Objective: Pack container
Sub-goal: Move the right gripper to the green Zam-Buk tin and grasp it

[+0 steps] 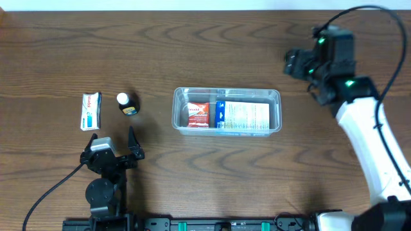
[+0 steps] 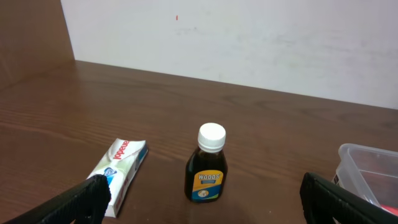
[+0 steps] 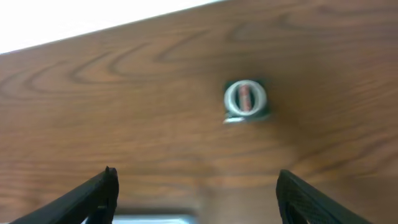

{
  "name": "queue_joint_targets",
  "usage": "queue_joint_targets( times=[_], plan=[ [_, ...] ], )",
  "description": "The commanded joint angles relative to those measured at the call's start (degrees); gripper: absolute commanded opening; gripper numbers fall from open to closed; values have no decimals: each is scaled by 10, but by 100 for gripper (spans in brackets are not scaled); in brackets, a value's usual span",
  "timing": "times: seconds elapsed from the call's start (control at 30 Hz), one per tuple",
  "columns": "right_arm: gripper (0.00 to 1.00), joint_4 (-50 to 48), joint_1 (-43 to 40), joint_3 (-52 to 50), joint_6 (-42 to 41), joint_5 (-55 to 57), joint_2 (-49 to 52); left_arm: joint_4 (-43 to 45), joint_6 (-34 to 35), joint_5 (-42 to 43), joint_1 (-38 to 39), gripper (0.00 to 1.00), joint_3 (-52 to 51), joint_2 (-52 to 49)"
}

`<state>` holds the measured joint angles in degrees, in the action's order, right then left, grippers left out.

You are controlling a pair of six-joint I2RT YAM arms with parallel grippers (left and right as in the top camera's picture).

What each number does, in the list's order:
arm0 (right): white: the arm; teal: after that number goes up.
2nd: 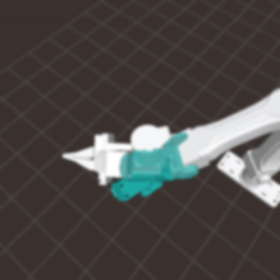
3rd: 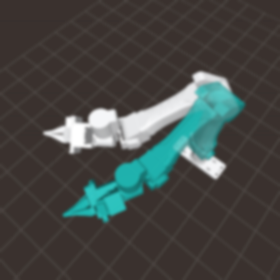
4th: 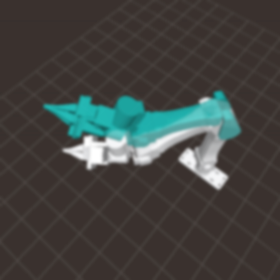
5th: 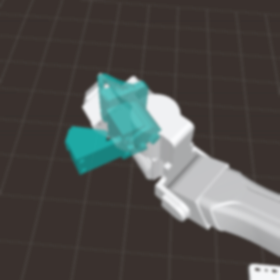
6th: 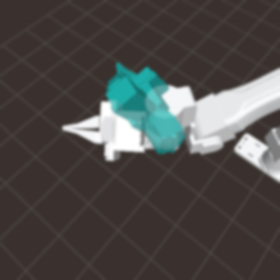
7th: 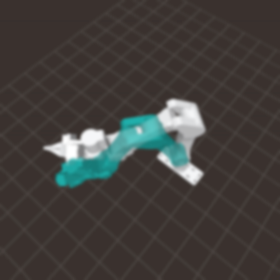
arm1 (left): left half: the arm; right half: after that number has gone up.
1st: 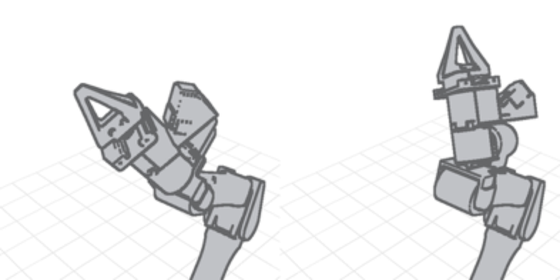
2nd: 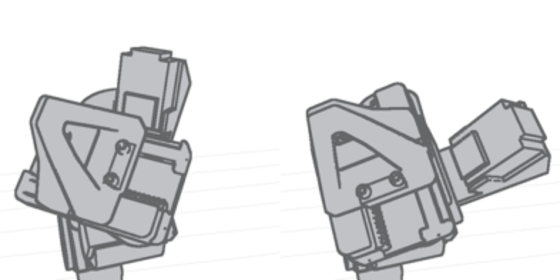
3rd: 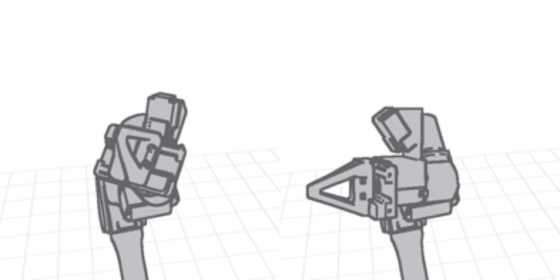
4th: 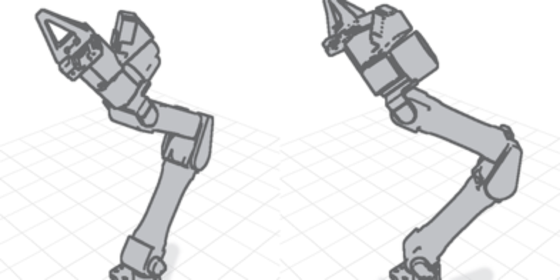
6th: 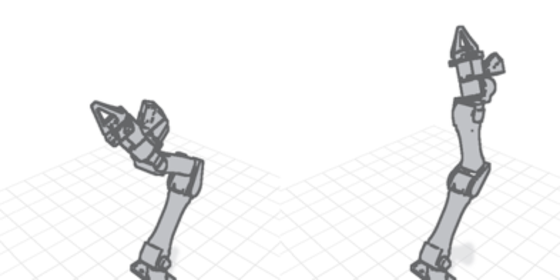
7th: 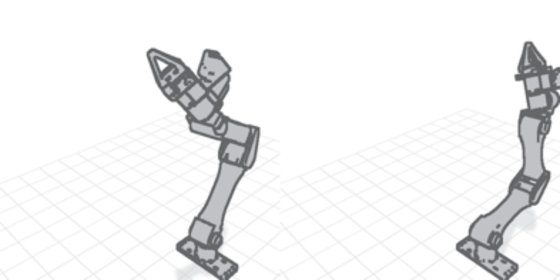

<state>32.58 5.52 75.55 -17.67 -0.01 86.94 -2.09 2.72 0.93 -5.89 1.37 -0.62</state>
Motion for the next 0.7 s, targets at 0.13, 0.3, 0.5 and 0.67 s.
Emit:
queue_joint_targets(
  times=[0.13,0.3,0.5,0.67],
  plan=[
    [83,95,-41,169,75,2,118,-21,-8,-11,0,98,-11,3],
    [86,113,-60,247,90,-12,216,-21,-8,-11,0,98,-11,3],
    [90,74,-61,266,118,-19,303,-21,-8,-11,0,98,-11,3],
    [90,47,-60,266,144,-15,351,-21,-8,-11,0,98,-11,3]
  ],
)
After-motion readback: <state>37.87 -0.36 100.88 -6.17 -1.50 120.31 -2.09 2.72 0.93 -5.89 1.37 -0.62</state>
